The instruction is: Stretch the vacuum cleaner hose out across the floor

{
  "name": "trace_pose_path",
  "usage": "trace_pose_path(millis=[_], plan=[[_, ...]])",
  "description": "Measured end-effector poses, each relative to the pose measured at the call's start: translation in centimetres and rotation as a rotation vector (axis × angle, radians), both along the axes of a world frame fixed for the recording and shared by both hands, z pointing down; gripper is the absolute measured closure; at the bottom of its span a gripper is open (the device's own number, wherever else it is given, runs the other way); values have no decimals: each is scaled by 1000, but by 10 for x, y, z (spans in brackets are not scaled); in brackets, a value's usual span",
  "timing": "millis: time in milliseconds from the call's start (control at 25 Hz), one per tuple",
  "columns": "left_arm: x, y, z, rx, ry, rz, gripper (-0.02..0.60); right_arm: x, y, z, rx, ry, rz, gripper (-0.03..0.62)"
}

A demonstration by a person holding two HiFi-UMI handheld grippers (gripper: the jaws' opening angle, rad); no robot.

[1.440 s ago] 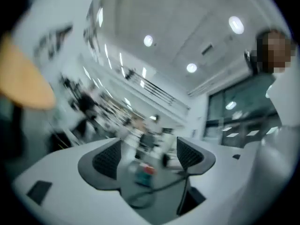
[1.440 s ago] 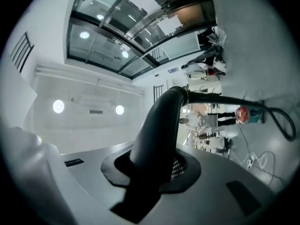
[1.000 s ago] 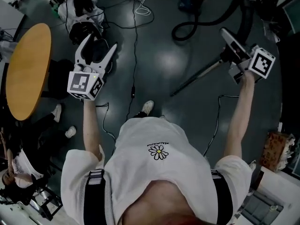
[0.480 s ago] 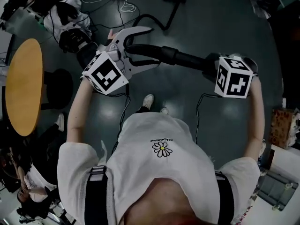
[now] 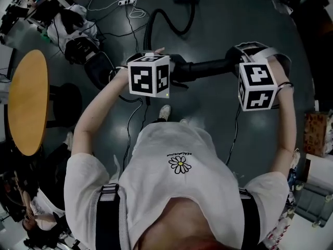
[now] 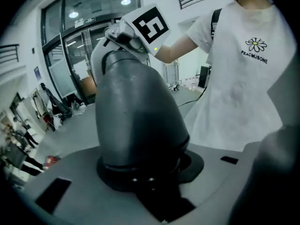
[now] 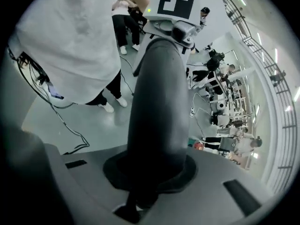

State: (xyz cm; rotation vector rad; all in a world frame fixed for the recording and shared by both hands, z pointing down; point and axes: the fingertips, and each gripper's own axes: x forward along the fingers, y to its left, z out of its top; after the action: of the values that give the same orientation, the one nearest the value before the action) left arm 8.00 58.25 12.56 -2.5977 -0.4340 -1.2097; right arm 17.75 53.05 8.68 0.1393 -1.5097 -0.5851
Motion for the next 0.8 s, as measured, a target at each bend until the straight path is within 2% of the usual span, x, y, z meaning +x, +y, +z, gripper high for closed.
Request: trace_pose_path(millis=[40,80,200,280,360,440,520,600,680,800], plan=[[5,21,1,-99,16,21,453,0,2,0,37,2,-22,525],[11,45,-2,-225,54,28,459,-1,2,0,83,-12,-43,525],[43,118,-38,-661,267,-3,459,-14,-4,-15,240,-148,-95,525],[62,156,-80,-919,459,26,459,-29,-2,-41,360,-322,-138,525],[70,188,-130,-1106,631,138,465,-45,11,-84,514,-593,-181,523],[75,216,-174,-1207,740,247,466,-55,31,-126,642,-870,-205,523],[79,239,-200,-1246,804,294,466,-68,51,-139,682,-1014,-202,522],[74,262,-207,-1248,850,298,466,-84,70,-129,653,-1048,-176,522],[57,284,-203,-1264,873,277,465,-102,90,-107,590,-1027,-138,522],[22,310,-192,-1374,924,238,465,-132,118,-69,479,-970,-79,520]])
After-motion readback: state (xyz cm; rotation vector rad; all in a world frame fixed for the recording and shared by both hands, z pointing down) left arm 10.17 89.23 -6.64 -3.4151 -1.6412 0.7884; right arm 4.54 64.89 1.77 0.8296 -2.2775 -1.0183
